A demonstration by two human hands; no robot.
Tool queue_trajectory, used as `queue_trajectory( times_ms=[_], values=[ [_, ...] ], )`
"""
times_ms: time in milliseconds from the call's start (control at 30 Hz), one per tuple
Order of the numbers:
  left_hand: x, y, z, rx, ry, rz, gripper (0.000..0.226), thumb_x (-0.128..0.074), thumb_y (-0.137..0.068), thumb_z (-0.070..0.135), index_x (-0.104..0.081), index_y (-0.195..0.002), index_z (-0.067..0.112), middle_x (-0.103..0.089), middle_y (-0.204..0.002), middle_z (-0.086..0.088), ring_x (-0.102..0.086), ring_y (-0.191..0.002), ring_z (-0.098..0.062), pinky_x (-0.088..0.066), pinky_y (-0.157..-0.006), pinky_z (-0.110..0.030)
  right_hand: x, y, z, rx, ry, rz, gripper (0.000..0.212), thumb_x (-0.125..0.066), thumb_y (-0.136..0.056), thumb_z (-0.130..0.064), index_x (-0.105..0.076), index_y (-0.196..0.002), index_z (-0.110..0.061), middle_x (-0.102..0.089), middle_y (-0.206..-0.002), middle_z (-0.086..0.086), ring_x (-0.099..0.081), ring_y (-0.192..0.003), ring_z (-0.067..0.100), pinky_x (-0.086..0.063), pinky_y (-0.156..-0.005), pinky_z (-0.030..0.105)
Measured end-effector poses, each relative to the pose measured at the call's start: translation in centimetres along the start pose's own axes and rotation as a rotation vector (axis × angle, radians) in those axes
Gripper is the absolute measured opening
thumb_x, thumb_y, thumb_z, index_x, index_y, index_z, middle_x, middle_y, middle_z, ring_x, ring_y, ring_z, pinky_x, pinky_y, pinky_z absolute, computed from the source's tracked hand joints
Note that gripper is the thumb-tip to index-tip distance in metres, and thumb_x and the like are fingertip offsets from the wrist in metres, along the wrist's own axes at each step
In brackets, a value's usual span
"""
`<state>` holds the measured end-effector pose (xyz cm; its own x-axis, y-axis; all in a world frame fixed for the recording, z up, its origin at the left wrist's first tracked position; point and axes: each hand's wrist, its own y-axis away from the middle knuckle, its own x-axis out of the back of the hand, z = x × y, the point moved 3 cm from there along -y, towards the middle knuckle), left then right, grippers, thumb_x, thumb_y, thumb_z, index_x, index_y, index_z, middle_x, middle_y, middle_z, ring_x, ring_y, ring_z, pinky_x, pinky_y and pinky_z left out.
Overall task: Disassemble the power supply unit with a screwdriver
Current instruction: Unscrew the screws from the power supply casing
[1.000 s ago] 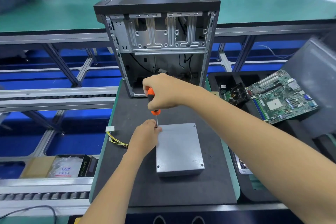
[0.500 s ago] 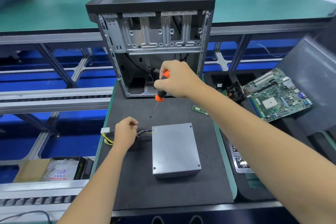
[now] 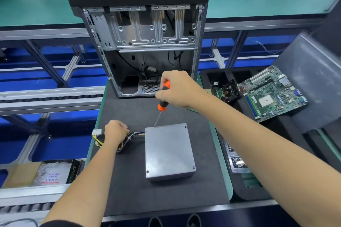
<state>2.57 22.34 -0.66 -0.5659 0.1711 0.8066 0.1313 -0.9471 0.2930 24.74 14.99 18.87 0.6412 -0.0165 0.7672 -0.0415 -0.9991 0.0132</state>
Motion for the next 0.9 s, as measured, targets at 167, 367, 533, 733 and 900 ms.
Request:
queue_trajectory(
  times_ms=[167, 367, 533, 733, 900],
  values=[
    [0.6, 0.4, 0.4, -0.015, -0.076, -0.042, 0.006, -0.069, -0.080, 0.001, -0.073, -0.082, 0.004, -0.069, -0.098, -0.020, -0.062, -0.096, -0.036, -0.051, -0.091, -0.039, 0.9, 0.1, -0.4, 0.020, 0.049, 0.021, 0.023, -0.065, -0.073, -0.026, -0.059, -0.085, -0.007, -0.063, -0.079, 0.008, -0.046, -0.060, 0.018, -0.039, -0.052, 0.027],
    [0.6, 5.4, 8.6, -0.616, 0.048, -0.052, 0.020, -0.060, -0.083, 0.004, -0.074, -0.095, 0.013, -0.065, -0.094, -0.002, -0.061, -0.082, -0.012, -0.044, -0.080, -0.017, 3.1, 0.5, 0.2, -0.004, 0.098, 0.080, 0.022, -0.064, -0.069, -0.026, -0.058, -0.079, -0.008, -0.063, -0.071, 0.006, -0.052, -0.060, 0.021, -0.038, -0.049, 0.026],
    [-3.8, 11.1, 13.3, -0.815, 0.119, -0.345, 0.015, -0.070, -0.082, 0.015, -0.071, -0.097, 0.012, -0.063, -0.091, 0.001, -0.059, -0.077, -0.011, -0.044, -0.072, -0.016, 4.0, 0.9, 1.1, -0.019, 0.199, 0.092, 0.026, -0.064, -0.069, -0.025, -0.055, -0.076, -0.002, -0.050, -0.065, 0.009, -0.040, -0.062, 0.023, -0.034, -0.051, 0.031],
    [-5.5, 10.9, 13.0, -0.777, 0.163, -0.262, 0.010, -0.073, -0.079, 0.008, -0.072, -0.089, 0.007, -0.062, -0.092, -0.005, -0.059, -0.082, -0.019, -0.045, -0.078, -0.022, 4.3, 1.8, 2.7, -0.032, 0.208, 0.098, 0.023, -0.064, -0.069, -0.025, -0.046, -0.071, -0.011, -0.041, -0.063, 0.009, -0.031, -0.060, 0.021, -0.027, -0.051, 0.029],
    [-5.6, 10.6, 12.8, -0.813, 0.140, -0.204, 0.004, -0.071, -0.081, 0.006, -0.074, -0.083, 0.007, -0.061, -0.086, -0.001, -0.057, -0.080, -0.012, -0.041, -0.075, -0.016, 4.6, 2.1, 4.0, -0.060, 0.204, 0.118, 0.023, -0.065, -0.071, -0.025, -0.049, -0.073, -0.008, -0.042, -0.067, 0.012, -0.029, -0.060, 0.020, -0.027, -0.052, 0.031]
  ],
)
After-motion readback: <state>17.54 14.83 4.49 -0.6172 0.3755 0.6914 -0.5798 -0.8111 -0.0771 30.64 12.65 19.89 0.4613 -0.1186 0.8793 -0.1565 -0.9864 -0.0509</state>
